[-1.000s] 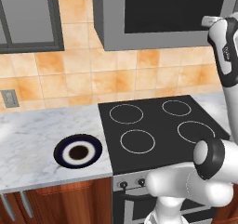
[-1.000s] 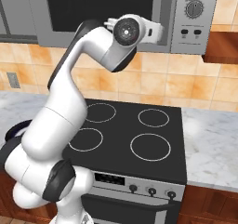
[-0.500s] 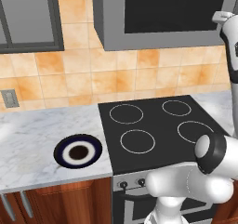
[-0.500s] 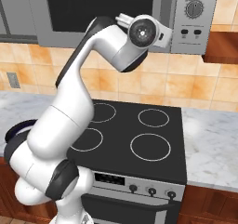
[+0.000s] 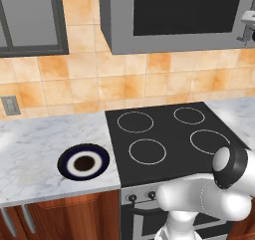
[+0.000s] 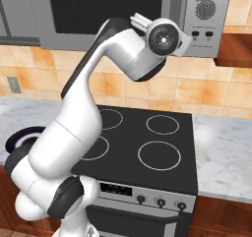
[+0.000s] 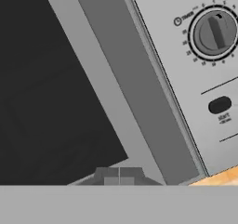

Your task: Pick the garlic from the counter and place it in the microwave. Then turn on the microwave.

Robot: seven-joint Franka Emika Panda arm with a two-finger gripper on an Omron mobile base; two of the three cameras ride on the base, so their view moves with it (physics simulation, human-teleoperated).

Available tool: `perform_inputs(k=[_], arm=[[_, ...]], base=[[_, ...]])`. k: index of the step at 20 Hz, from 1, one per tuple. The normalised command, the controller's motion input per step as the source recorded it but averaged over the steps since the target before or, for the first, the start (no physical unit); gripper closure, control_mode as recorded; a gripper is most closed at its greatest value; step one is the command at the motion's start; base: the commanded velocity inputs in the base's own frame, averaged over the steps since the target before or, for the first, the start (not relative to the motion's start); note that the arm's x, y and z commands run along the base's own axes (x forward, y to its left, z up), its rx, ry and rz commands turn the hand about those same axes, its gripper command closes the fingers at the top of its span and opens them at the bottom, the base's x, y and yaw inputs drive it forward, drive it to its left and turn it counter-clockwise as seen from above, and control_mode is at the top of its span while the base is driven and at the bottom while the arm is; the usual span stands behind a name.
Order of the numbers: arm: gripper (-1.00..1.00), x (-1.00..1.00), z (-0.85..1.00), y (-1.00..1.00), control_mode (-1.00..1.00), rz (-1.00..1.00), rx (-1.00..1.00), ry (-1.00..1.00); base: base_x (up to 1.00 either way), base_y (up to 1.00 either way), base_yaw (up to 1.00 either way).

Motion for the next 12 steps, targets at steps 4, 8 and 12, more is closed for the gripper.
perform_inputs(k=[4,8,12], arm=[[1.00,-0.16,0.00,-0.17,-1.00,0.00,0.08,0.01],[1.00,-0.04,0.00,-0.22,-1.00,0.00,0.11,0.04],[1.00,0.00,0.00,-0.19,-1.00,0.00,0.10,0.05]], base=[[0.00,0.00,0.00],[0.00,0.00,0.00],[0.00,0.00,0.00]])
